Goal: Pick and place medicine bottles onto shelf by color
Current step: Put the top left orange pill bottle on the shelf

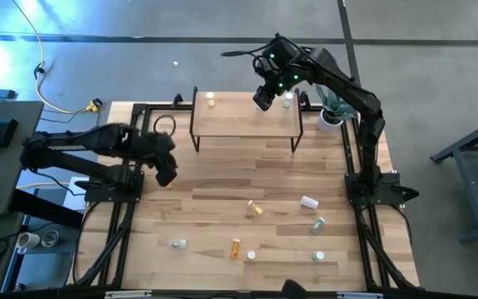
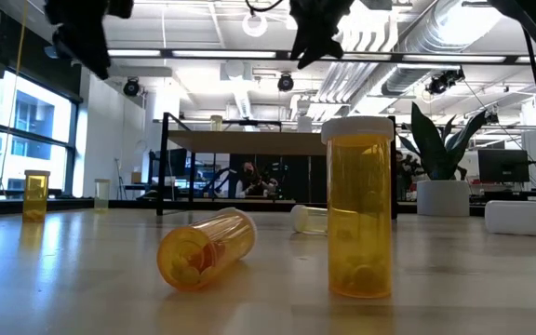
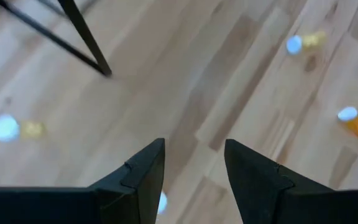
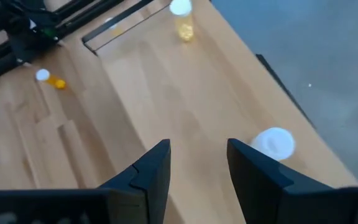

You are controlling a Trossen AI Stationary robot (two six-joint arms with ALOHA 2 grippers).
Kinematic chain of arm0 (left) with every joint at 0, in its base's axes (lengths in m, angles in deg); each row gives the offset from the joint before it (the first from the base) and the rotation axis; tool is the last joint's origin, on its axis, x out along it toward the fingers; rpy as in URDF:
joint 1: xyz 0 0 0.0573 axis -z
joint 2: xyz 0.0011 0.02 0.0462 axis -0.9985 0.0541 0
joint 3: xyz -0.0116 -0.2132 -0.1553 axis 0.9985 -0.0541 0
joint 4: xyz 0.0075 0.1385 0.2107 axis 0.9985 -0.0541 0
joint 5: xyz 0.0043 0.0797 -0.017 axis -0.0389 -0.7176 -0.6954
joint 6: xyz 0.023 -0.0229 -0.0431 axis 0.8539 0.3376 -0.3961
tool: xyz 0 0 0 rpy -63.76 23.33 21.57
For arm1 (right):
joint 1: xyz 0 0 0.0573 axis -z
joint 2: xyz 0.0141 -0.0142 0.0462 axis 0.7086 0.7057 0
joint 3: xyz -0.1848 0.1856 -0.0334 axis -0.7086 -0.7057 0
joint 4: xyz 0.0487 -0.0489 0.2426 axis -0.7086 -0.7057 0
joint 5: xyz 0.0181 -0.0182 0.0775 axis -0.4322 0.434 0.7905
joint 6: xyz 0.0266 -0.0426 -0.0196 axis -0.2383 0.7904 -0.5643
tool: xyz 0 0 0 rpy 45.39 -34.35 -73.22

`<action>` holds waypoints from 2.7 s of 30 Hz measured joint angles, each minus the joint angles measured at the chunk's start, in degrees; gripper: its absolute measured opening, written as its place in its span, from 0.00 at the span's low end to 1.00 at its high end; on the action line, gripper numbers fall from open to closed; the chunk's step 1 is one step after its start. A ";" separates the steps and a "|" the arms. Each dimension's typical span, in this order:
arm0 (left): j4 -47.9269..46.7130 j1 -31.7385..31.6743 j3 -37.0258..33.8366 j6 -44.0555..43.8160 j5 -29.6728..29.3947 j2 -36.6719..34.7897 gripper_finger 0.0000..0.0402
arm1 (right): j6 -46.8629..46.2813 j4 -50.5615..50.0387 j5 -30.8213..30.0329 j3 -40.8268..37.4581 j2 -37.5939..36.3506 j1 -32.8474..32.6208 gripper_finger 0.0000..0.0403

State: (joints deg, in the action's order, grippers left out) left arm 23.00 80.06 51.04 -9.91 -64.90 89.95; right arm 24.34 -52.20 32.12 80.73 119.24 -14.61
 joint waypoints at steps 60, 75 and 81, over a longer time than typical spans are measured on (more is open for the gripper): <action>-0.24 7.68 -14.99 -26.80 -1.09 5.34 0.49 | -0.19 -1.73 -0.09 -0.02 0.10 -11.76 0.37; -0.48 -1.98 -14.97 -17.79 4.14 9.62 0.49 | -0.19 -1.68 -0.09 -0.02 0.10 -11.76 0.37; -0.42 -3.39 -14.97 -17.03 6.36 13.58 0.49 | -0.19 -1.68 -0.09 -0.03 0.10 -11.76 0.37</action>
State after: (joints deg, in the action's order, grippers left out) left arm 22.58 76.67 36.06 -26.94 -58.54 103.54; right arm 24.15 -53.88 32.03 80.69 119.34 -26.38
